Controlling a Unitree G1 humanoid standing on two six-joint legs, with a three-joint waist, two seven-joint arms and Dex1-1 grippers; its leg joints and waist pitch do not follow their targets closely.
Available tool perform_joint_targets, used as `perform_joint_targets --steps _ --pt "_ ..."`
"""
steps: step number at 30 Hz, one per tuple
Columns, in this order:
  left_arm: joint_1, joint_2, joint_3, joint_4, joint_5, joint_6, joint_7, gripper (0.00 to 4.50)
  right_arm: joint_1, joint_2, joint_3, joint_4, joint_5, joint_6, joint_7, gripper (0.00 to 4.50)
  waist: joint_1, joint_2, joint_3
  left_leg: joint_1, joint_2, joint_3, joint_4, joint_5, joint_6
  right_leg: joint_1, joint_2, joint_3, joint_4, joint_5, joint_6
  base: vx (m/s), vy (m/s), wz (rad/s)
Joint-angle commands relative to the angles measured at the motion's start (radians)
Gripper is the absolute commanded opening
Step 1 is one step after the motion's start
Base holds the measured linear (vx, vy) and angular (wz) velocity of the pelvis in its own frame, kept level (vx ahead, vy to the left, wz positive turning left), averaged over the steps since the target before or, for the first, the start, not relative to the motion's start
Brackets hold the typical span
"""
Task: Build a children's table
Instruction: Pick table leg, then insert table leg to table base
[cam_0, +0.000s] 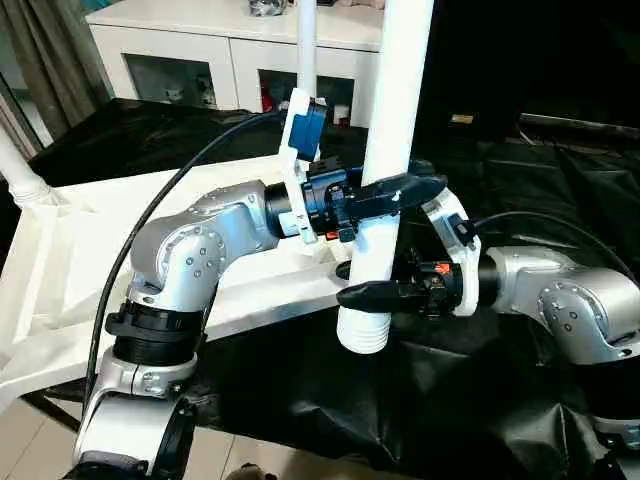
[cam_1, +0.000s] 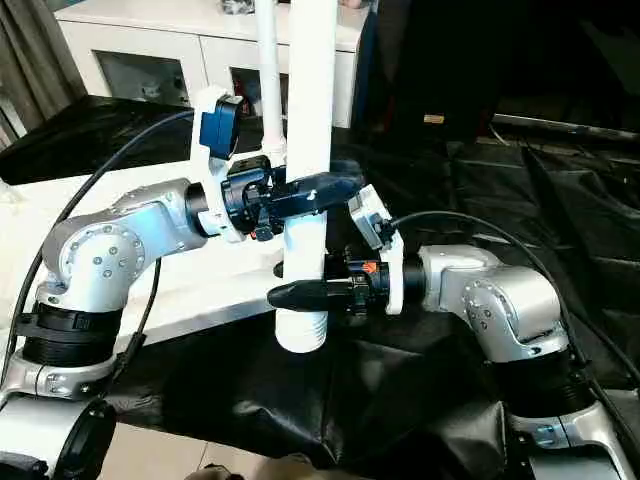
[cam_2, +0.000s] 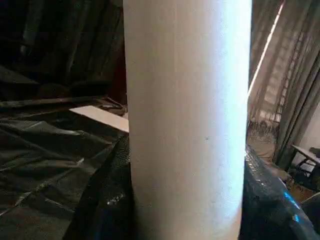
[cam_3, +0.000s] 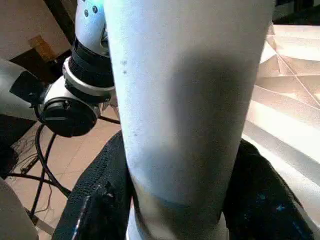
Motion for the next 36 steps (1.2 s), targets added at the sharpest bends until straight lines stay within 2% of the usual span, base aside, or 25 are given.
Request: perform_joint_targets --steps 1,3,4,9,12,13,15,17,20,22,24,25,26,27,28,29,30,31,32,33,34,36 --pt "-0.026 -0.010 0.029 0.026 0.026 -0.013 0.065 2.21 0.002 -0.001 0.014 -0.018 0.012 0.006 0.022 1.95 0.004 -0.006 -0.075 0.028 0.042 -0.027 -0.068 -0.147 -0.014 0.049 -0.076 0.050 -0.087 -0.158 -0.191 0.000 0.000 0.00" --pt "-0.035 -0.026 0.059 0.044 0.005 0.007 0.104 2.56 0.006 0.004 0.012 -0.021 0.011 -0.001 0.018 1.93 0.004 -0.008 -0.075 0.027 0.041 -0.027 -0.067 -0.147 -0.014 0.050 -0.077 0.050 -0.087 -0.153 -0.196 0.000 0.000 0.00" --pt "-0.034 -0.026 0.064 0.040 -0.004 0.007 0.098 2.56 0.009 0.009 0.008 -0.022 0.013 -0.003 0.012 1.93 0.004 -0.009 -0.075 0.026 0.041 -0.027 -0.067 -0.146 -0.012 0.051 -0.077 0.049 -0.086 -0.155 -0.196 0.000 0.000 0.00" --pt "-0.017 -0.069 0.097 0.024 0.013 -0.104 0.127 2.87 0.026 0.048 -0.017 -0.028 0.016 -0.029 -0.032 1.91 0.002 -0.008 -0.076 0.026 0.043 -0.029 -0.068 -0.137 -0.004 0.051 -0.077 0.049 -0.087 -0.137 -0.196 0.000 0.000 0.00" --pt "0.001 -0.127 0.144 0.005 0.011 -0.206 0.177 2.87 0.040 0.105 -0.068 -0.021 0.020 -0.072 -0.105 1.91 0.002 -0.010 -0.076 0.025 0.043 -0.029 -0.068 -0.146 -0.006 0.052 -0.080 0.048 -0.088 -0.141 -0.199 0.000 0.000 0.00" --pt "0.011 -0.158 0.174 -0.010 0.001 -0.245 0.205 2.87 0.046 0.142 -0.106 -0.015 0.025 -0.098 -0.159 1.91 0.003 -0.008 -0.076 0.024 0.045 -0.029 -0.069 -0.145 -0.006 0.051 -0.080 0.049 -0.088 -0.139 -0.197 0.000 0.000 0.00" --pt "0.023 -0.168 0.192 -0.025 -0.024 -0.245 0.205 2.87 0.052 0.168 -0.135 -0.011 0.027 -0.119 -0.198 1.91 0.001 -0.011 -0.076 0.025 0.044 -0.029 -0.069 -0.148 -0.008 0.050 -0.081 0.048 -0.088 -0.143 -0.198 0.000 0.000 0.00" --pt "0.039 -0.173 0.209 -0.046 -0.061 -0.232 0.198 2.87 0.058 0.195 -0.169 -0.007 0.033 -0.138 -0.236 1.91 0.002 -0.008 -0.075 0.028 0.044 -0.028 -0.070 -0.150 -0.012 0.047 -0.078 0.048 -0.089 -0.160 -0.185 0.000 0.000 0.00" --pt "0.068 -0.178 0.246 -0.092 -0.138 -0.203 0.205 2.87 0.066 0.231 -0.234 -0.007 0.050 -0.177 -0.294 1.91 0.001 -0.005 -0.075 0.028 0.044 -0.028 -0.072 -0.164 -0.020 0.045 -0.079 0.048 -0.088 -0.180 -0.184 0.000 0.000 0.00" --pt "0.095 -0.143 0.241 -0.125 -0.154 -0.174 0.182 2.87 0.073 0.249 -0.275 -0.008 0.039 -0.214 -0.352 1.91 0.000 -0.005 -0.074 0.029 0.044 -0.028 -0.073 -0.164 -0.021 0.043 -0.076 0.047 -0.087 -0.174 -0.183 0.000 0.000 0.00" --pt "0.120 -0.081 0.189 -0.141 -0.084 -0.150 0.166 2.87 0.072 0.253 -0.291 0.010 -0.018 -0.265 -0.418 1.91 -0.006 0.000 -0.072 0.032 0.044 -0.029 -0.079 -0.174 -0.039 0.036 -0.070 0.048 -0.089 -0.200 -0.149 0.000 0.000 0.00" --pt "0.128 -0.048 0.153 -0.139 -0.028 -0.150 0.163 2.87 0.068 0.246 -0.282 0.028 -0.069 -0.296 -0.448 1.91 -0.007 0.000 -0.071 0.034 0.043 -0.027 -0.079 -0.180 -0.041 0.036 -0.069 0.048 -0.092 -0.207 -0.146 0.000 0.000 0.00" --pt "0.132 -0.021 0.120 -0.127 0.027 -0.162 0.165 2.87 0.065 0.238 -0.274 0.043 -0.100 -0.313 -0.467 1.91 -0.010 0.001 -0.068 0.034 0.042 -0.027 -0.081 -0.195 -0.051 0.035 -0.069 0.050 -0.095 -0.233 -0.128 0.000 0.000 0.00" --pt "0.146 0.066 0.006 -0.088 0.208 -0.204 0.174 2.87 0.057 0.209 -0.247 0.093 -0.202 -0.366 -0.527 1.91 -0.006 -0.002 -0.068 0.038 0.044 -0.032 -0.085 -0.207 -0.060 0.033 -0.072 0.049 -0.099 -0.267 -0.108 0.000 0.000 0.00" --pt "0.146 0.066 0.006 -0.088 0.208 -0.204 0.174 2.87 0.057 0.209 -0.247 0.093 -0.202 -0.366 -0.527 1.91 -0.009 0.001 -0.065 0.037 0.044 -0.034 -0.088 -0.217 -0.069 0.030 -0.069 0.050 -0.100 -0.287 -0.091 0.000 0.000 0.00" --pt "0.149 0.150 -0.110 0.004 0.396 -0.281 0.191 2.87 0.048 0.172 -0.213 0.148 -0.309 -0.413 -0.581 1.91 -0.008 0.000 -0.064 0.042 0.042 -0.034 -0.087 -0.241 -0.082 0.028 -0.073 0.052 -0.108 -0.329 -0.070 0.000 0.000 0.00" --pt "0.147 0.165 -0.131 0.032 0.429 -0.299 0.193 2.87 0.046 0.164 -0.205 0.161 -0.335 -0.424 -0.596 1.91 -0.013 -0.002 -0.065 0.042 0.039 -0.033 -0.087 -0.249 -0.098 0.030 -0.073 0.054 -0.106 -0.349 -0.049 0.000 0.000 0.00" --pt "0.147 0.165 -0.131 0.032 0.429 -0.299 0.193 2.87 0.046 0.164 -0.205 0.161 -0.335 -0.424 -0.596 1.91 -0.013 -0.001 -0.067 0.041 0.038 -0.033 -0.088 -0.243 -0.100 0.033 -0.075 0.054 -0.106 -0.346 -0.048 0.000 0.000 0.00" --pt "0.144 0.196 -0.189 0.065 0.486 -0.343 0.190 2.87 0.049 0.155 -0.196 0.178 -0.358 -0.442 -0.614 1.91 -0.014 -0.011 -0.071 0.035 0.038 -0.033 -0.087 -0.222 -0.093 0.039 -0.077 0.054 -0.104 -0.308 -0.058 0.000 0.000 0.00" --pt "0.144 0.196 -0.189 0.065 0.486 -0.343 0.190 2.87 0.049 0.155 -0.196 0.178 -0.358 -0.442 -0.614 1.91 -0.013 -0.006 -0.075 0.034 0.040 -0.033 -0.084 -0.195 -0.084 0.037 -0.075 0.054 -0.093 -0.242 -0.078 0.000 0.000 0.00" --pt "0.144 0.212 -0.220 0.074 0.509 -0.355 0.181 2.87 0.051 0.155 -0.195 0.183 -0.364 -0.448 -0.622 1.91 -0.014 -0.006 -0.075 0.033 0.041 -0.032 -0.085 -0.183 -0.077 0.037 -0.075 0.054 -0.092 -0.210 -0.091 0.000 0.000 0.00" --pt "0.146 0.243 -0.282 0.101 0.562 -0.375 0.156 2.87 0.053 0.161 -0.199 0.192 -0.370 -0.449 -0.635 1.91 -0.018 -0.006 -0.076 0.030 0.040 -0.028 -0.079 -0.153 -0.051 0.041 -0.074 0.053 -0.081 -0.121 -0.139 0.000 0.000 0.00"
